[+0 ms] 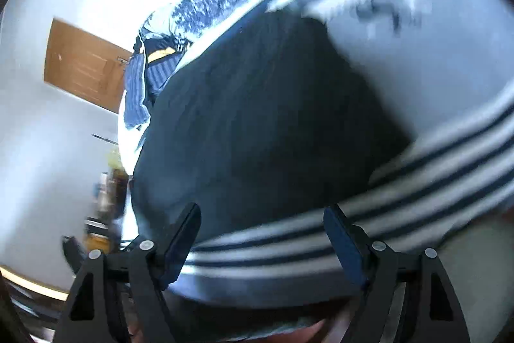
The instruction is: Fold large clothes
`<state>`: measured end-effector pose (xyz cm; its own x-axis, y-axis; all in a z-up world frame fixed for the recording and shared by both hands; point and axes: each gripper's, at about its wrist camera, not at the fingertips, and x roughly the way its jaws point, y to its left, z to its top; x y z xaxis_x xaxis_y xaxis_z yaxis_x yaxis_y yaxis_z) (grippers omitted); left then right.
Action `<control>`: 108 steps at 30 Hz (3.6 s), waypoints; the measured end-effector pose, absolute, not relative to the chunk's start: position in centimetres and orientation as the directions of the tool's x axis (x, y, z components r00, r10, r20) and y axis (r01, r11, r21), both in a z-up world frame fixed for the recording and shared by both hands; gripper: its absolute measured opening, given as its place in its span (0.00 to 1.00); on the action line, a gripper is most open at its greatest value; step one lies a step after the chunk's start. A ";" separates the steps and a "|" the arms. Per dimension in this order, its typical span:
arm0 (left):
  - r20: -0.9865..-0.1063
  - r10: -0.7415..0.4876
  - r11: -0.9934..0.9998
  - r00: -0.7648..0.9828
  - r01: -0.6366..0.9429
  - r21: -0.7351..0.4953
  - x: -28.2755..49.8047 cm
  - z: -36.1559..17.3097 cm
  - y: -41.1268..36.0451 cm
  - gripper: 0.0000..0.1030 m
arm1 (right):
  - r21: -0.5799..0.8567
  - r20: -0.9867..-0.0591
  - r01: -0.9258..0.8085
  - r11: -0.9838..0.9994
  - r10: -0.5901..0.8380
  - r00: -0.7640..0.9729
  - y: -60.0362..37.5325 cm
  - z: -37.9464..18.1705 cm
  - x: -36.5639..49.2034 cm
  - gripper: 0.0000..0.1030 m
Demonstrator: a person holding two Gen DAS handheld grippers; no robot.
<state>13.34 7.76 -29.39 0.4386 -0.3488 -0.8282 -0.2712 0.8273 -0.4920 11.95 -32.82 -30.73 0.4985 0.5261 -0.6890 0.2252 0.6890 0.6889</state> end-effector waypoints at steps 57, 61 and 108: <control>-0.710 0.221 0.975 0.668 -0.147 0.166 14.9 -17.7 -1.2 0.76 | 0.254 -0.749 -0.011 0.967 0.204 0.631 -27.1 -16.4 9.9 0.75; -0.720 0.245 0.969 0.650 -0.150 0.195 15.9 -19.0 0.1 0.76 | 0.161 -0.778 -0.013 0.987 0.135 0.614 -27.0 -17.7 13.2 0.75; -0.611 0.130 0.984 0.781 -0.024 0.178 7.1 -12.0 0.9 0.85 | 0.165 -0.757 0.080 0.983 0.074 0.649 -29.9 -14.0 5.4 0.78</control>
<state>7.11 0.89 -11.97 0.7811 0.1295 -0.6108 -0.0237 0.9837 0.1783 5.37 -29.89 -14.03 0.6493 0.0740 -0.7570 0.0799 0.9831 0.1646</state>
